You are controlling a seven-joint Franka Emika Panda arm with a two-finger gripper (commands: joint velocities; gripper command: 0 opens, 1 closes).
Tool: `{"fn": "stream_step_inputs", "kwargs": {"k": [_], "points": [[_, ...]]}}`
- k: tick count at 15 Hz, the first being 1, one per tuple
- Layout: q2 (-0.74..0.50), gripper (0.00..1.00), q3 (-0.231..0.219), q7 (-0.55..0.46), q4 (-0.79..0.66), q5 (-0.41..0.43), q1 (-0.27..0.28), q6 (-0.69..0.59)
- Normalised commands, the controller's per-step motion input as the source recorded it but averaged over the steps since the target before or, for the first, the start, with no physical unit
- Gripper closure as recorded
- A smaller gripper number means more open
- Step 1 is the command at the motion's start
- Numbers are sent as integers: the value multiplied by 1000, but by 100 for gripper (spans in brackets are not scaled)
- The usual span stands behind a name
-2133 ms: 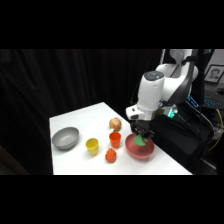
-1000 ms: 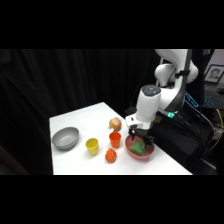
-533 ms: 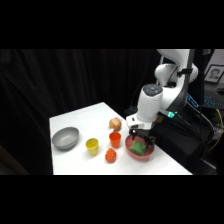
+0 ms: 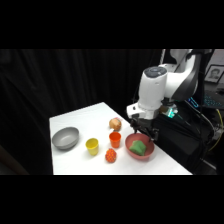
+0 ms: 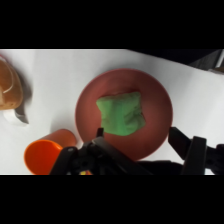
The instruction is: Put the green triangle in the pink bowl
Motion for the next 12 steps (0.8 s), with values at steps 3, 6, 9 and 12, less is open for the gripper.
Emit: {"fn": "stream_step_inputs", "kwargs": {"k": [3, 6, 9, 12], "points": [[-459, 0, 20, -175, 72, 204, -68, -453], [-353, 0, 11, -146, 116, 166, -53, -399], [-252, 0, 3, -125, 153, 133, -56, -349], [-161, 0, -3, -103, 163, 108, -64, -282]]}}
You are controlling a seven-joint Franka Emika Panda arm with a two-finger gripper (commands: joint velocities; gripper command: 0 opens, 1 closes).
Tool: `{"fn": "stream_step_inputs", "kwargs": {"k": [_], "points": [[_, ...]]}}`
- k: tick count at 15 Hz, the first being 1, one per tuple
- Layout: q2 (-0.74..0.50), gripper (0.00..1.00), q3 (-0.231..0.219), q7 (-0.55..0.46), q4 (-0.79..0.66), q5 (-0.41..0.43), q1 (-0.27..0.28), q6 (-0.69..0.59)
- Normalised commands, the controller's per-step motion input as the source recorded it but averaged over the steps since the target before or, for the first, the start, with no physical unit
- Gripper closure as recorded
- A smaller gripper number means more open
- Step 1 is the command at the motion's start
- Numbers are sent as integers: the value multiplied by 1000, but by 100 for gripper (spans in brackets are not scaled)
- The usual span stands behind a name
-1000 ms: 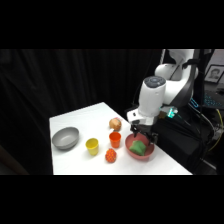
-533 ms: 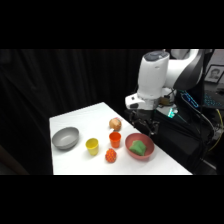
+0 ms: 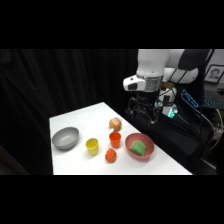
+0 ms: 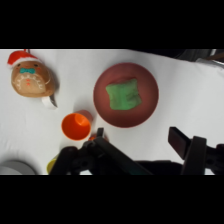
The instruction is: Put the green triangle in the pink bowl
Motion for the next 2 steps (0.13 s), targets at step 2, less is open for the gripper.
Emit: {"fn": "stream_step_inputs", "kwargs": {"k": [2], "points": [[-106, 0, -1, -54, 173, 133, -58, -264]]}}
